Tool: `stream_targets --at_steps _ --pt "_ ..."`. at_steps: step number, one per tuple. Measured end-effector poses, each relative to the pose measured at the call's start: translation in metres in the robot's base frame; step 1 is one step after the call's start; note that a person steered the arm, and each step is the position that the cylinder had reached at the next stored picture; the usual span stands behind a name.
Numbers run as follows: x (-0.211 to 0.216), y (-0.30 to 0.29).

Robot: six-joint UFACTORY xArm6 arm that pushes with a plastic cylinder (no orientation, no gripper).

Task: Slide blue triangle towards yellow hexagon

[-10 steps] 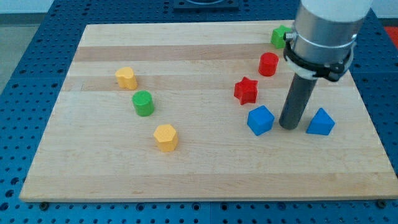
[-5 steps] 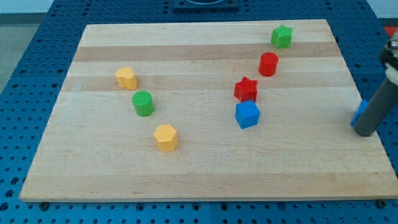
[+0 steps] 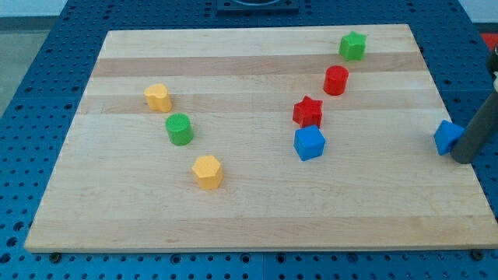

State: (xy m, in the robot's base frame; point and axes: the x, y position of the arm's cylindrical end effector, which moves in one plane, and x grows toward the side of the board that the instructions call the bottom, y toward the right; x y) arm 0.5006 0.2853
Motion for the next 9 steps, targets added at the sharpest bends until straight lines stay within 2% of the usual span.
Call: stream_targets --at_steps 2,4,6,9 --pt "-0.006 0.059" --pt "-0.020 -0.024" --pt "-0.055 0.002" --pt "-0.067 0.002"
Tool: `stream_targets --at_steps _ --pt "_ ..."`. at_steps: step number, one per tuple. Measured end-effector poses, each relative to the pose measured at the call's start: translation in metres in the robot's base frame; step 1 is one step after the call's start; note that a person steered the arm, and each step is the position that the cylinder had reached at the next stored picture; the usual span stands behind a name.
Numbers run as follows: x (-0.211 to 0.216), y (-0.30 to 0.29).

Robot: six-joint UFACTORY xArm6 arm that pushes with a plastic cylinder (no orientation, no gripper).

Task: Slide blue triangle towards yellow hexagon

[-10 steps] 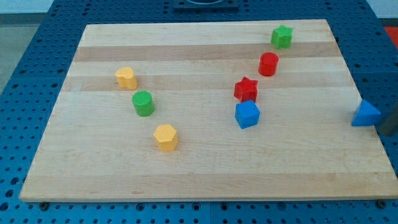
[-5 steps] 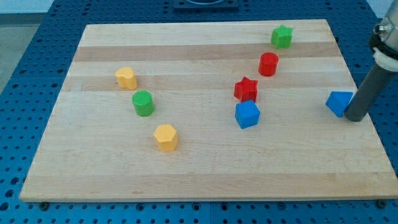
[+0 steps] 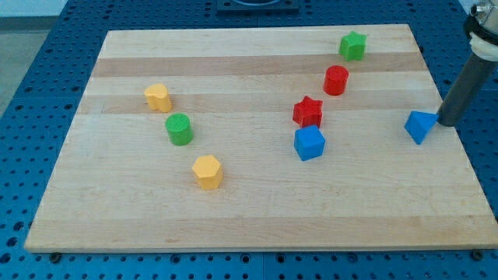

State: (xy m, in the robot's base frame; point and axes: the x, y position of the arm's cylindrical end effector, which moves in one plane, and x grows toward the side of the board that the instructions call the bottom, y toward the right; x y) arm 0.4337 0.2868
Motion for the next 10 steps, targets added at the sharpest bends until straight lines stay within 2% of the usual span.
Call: stream_targets --at_steps 1,2,3,4,5,6,7,10 --pt "0.000 0.000" --pt "0.010 -0.046" --pt "0.052 -0.112" --pt "0.077 -0.154" --pt "0.082 -0.136" --pt "0.080 -0.074" --pt "0.102 -0.072" --pt "0.112 -0.153"
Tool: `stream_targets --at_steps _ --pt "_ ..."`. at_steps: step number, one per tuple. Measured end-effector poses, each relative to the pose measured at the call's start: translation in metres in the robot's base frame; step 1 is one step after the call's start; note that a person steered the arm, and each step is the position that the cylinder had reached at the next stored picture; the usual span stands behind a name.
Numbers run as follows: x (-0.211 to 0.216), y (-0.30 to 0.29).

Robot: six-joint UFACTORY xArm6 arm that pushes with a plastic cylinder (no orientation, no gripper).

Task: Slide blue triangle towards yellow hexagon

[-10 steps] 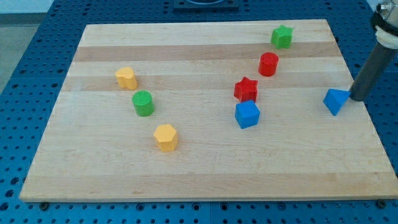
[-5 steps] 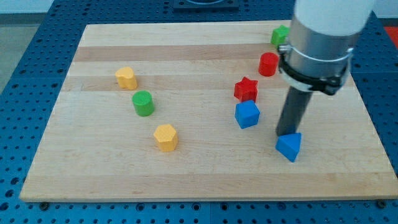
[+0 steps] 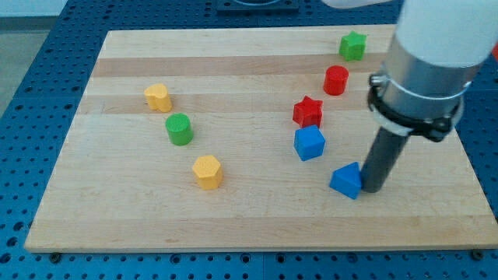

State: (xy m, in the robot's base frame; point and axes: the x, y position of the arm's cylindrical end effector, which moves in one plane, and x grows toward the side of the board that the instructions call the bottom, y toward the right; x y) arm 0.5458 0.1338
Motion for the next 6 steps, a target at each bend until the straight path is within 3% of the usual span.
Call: stream_targets --at_steps 3,4,6 --pt "-0.008 -0.094" --pt "0.002 -0.091" --pt "0.073 -0.128"
